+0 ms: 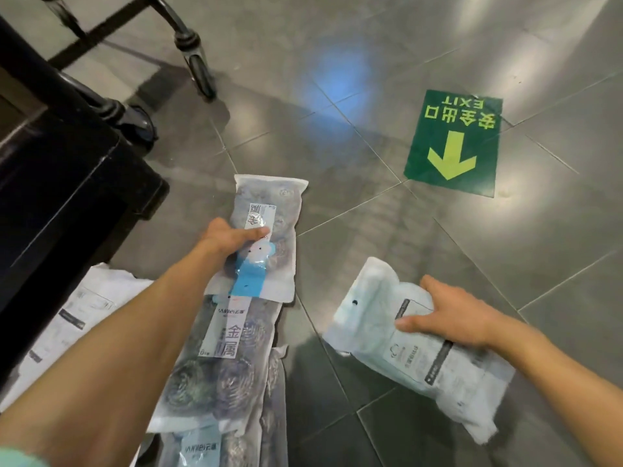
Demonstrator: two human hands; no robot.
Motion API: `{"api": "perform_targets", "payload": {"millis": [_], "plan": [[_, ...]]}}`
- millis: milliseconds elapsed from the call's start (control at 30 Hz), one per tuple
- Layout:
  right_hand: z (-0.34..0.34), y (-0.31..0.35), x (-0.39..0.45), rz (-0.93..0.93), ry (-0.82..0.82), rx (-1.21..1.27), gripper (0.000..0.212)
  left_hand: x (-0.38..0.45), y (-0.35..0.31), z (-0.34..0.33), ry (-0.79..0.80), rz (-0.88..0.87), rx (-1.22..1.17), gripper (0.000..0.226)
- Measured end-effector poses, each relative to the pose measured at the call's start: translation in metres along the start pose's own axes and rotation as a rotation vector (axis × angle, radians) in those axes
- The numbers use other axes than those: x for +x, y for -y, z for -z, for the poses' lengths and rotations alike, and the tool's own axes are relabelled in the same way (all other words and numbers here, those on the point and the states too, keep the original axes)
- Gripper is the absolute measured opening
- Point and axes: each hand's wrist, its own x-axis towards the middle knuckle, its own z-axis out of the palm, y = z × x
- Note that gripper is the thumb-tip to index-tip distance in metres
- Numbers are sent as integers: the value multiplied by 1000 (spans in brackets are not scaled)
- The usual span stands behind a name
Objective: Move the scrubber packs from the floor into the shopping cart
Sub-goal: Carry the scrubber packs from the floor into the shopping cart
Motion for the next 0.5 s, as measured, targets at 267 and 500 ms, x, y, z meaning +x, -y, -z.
{"api": "perform_targets", "payload": {"millis": [267, 500], "plan": [[-7, -5, -9, -38, -248, 1115, 72, -24, -16, -18, 255, -106, -174, 47], [53, 47, -78, -8, -438, 1465, 37, -120, -54, 10, 334, -239, -291, 45]]}}
